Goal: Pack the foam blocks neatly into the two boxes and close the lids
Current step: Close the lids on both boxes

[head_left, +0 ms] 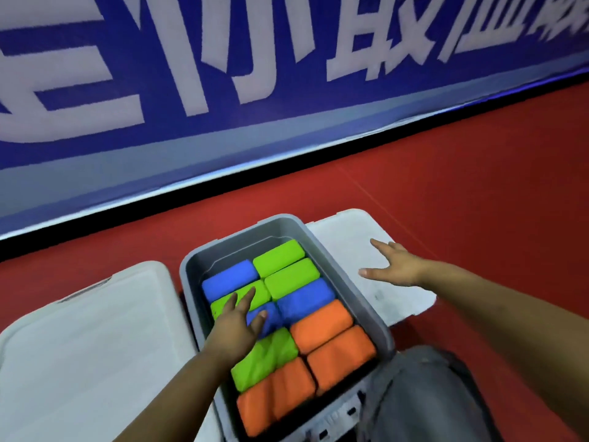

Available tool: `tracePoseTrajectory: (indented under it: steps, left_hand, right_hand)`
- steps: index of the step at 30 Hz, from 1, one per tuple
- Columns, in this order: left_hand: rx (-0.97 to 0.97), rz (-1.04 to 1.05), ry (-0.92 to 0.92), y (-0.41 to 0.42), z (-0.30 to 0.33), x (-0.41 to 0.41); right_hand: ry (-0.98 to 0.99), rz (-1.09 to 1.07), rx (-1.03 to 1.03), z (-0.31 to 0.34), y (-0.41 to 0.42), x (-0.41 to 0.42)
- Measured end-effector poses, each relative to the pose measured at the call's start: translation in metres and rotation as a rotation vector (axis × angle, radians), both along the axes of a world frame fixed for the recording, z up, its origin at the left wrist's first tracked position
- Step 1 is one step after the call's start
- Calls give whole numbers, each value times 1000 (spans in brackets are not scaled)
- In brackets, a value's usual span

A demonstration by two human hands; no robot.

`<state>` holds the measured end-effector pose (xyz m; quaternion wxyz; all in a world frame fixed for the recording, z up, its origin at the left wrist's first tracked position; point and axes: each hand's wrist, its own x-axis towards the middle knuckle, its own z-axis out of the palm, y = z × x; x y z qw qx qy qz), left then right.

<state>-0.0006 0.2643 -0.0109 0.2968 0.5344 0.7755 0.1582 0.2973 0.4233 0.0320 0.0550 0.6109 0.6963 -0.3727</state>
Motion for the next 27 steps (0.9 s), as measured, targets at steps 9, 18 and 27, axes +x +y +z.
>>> tracePoseTrajectory:
  steps: [9,18,27]
  left_hand:
    - [-52,-267,118,109,-41,135]
    - [-318,-514,287,139,-122,188]
    - [-414,-586,285,154,-139,202]
  right_hand:
    - [194,-682,-117,-112,5,154]
    - [670,-1299,-528,-259,2,133]
    - [659,-1424,-463,-341,33,61]
